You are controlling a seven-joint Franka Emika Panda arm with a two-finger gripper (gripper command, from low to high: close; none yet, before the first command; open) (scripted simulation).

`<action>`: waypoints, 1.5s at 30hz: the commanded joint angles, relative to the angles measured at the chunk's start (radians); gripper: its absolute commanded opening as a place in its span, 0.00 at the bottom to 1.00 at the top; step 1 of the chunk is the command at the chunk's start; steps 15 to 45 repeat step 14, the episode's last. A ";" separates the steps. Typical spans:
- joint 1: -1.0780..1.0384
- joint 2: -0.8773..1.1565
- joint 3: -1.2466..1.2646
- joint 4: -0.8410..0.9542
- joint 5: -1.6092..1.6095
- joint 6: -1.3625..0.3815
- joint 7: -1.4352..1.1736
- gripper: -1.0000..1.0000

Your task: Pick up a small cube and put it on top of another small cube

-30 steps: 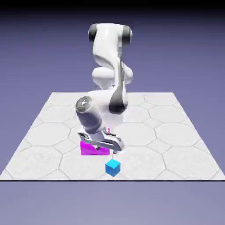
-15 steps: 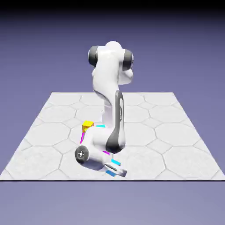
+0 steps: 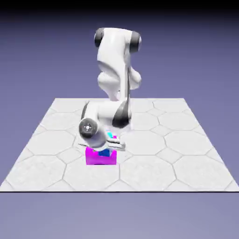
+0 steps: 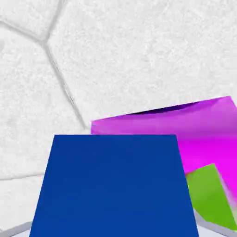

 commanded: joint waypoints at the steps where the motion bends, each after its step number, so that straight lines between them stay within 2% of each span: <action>1: 0.009 -0.036 -0.008 -0.029 -0.044 -0.006 -0.034 0.00; 6: 0.040 -0.164 -0.035 -0.132 -0.192 -0.029 -0.154 0.00; 11: 0.025 -0.149 -0.045 -0.285 -0.207 0.139 -0.140 0.00; 12: 0.025 -0.149 -0.045 -0.285 -0.207 0.139 -0.140 1.00; 14: 0.028 -0.153 -0.043 -0.249 -0.204 0.099 -0.143 1.00; 45: 0.028 -0.153 -0.043 -0.249 -0.204 0.099 -0.143 1.00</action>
